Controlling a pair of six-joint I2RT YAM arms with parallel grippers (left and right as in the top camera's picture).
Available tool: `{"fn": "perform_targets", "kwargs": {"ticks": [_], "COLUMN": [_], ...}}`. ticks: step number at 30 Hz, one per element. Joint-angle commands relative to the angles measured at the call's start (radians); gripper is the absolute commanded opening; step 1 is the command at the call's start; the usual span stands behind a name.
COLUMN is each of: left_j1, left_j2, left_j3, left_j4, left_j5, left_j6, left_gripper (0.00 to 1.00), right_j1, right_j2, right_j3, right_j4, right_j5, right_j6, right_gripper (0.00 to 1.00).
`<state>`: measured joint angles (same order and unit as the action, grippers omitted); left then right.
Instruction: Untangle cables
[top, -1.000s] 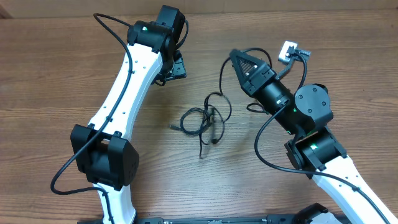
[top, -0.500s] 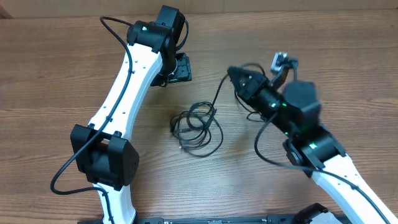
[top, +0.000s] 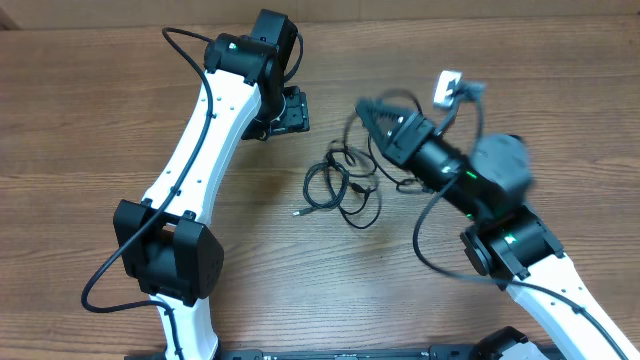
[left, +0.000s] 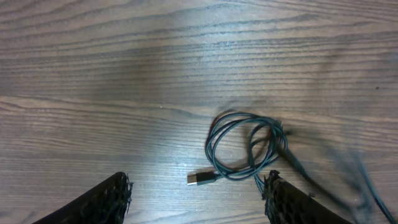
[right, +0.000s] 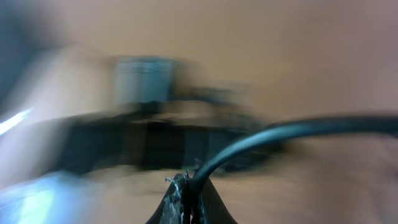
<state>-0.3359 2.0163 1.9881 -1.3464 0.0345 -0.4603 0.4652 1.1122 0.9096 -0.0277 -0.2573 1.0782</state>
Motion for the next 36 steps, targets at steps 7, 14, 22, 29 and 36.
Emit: {"fn": "perform_targets", "kwargs": {"ticks": [7, 14, 22, 29, 36], "left_j1": [0.002, 0.002, 0.002, 0.002, 0.001], "left_j2": [0.009, 0.009, 0.009, 0.009, 0.009], "left_j3": [-0.005, -0.005, -0.005, -0.005, -0.005], "left_j4": [-0.007, -0.011, -0.002, -0.007, -0.013], "left_j5": [0.011, 0.011, 0.011, 0.011, 0.122], "left_j6": [0.019, 0.019, 0.019, 0.019, 0.108], "left_gripper": [0.72, 0.72, 0.72, 0.73, 0.75], "right_j1": [-0.003, -0.003, -0.003, -0.003, -0.003], "right_j2": [0.024, 0.024, 0.027, 0.027, 0.027], "right_j3": [-0.011, -0.011, -0.011, -0.011, -0.011], "right_j4": [0.272, 0.591, 0.204, 0.967, 0.552], "right_j5": [-0.117, -0.26, -0.161, -0.396, -0.288], "right_j6": [0.182, 0.077, 0.21, 0.226, 0.06], "right_gripper": [0.04, 0.04, 0.04, 0.04, 0.04]}}
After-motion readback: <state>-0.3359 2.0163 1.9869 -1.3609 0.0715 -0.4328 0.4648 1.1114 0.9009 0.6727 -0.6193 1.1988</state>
